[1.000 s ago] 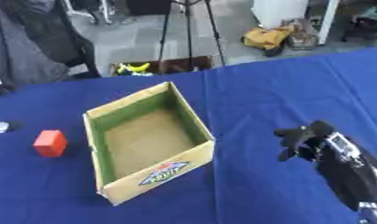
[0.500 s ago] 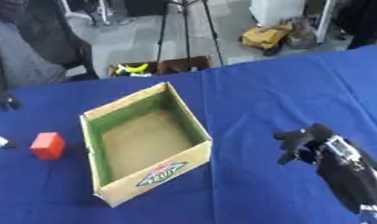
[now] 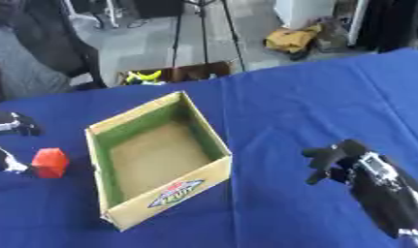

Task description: Pick up objects on the table and place them in the box.

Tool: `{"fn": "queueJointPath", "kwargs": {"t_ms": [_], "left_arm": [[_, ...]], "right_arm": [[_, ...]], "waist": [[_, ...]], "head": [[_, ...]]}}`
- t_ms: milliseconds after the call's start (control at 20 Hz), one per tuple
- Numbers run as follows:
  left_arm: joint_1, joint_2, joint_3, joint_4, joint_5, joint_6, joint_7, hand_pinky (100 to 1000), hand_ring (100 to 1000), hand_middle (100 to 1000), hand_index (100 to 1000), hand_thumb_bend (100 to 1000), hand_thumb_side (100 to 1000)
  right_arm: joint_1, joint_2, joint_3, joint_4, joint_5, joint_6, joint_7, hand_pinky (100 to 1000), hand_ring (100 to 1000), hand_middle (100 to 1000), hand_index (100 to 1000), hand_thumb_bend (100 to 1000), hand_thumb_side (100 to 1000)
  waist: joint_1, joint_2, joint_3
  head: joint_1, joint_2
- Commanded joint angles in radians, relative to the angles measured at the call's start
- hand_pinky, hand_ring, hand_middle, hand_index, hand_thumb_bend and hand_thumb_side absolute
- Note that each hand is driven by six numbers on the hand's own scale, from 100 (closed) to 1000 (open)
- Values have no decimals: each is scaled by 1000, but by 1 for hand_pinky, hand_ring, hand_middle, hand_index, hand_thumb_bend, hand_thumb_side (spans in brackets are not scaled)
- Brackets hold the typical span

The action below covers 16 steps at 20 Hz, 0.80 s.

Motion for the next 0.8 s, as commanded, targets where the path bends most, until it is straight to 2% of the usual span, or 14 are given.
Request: {"fn": "queueJointPath", "kwargs": {"t_ms": [50,150,200,450,800], "left_arm": [[-21,21,9,5,-13,-7,17,787,766,734,861,634,385],[-21,20,9,8,-17,-10,21,787,766,734,861,634,385],[-21,19,9,10,-18,-10,24,784,763,731,857,593,364],[-20,-20,23,41,-50,11,78,784,764,733,859,568,351],[-24,-43,30,86,-89,5,143,779,757,722,849,528,329]], "right_arm": [[-5,-19,-2,-19,6,-1,3,570,838,547,549,100,871],[-5,-19,-3,-19,6,-1,3,570,838,547,549,100,871],[-5,-18,-3,-19,6,-1,3,570,838,547,549,100,873],[-6,-17,-2,-21,10,-1,4,570,838,546,548,100,874],[-8,-16,-1,-22,15,-1,6,569,839,546,547,100,878]], "waist": [[-4,-13,0],[-4,-13,0],[-4,-12,-1],[-3,-6,-6],[-2,1,-11]], "head": [[1,-5],[1,-5],[1,-5],[0,-6],[2,-8]]}}
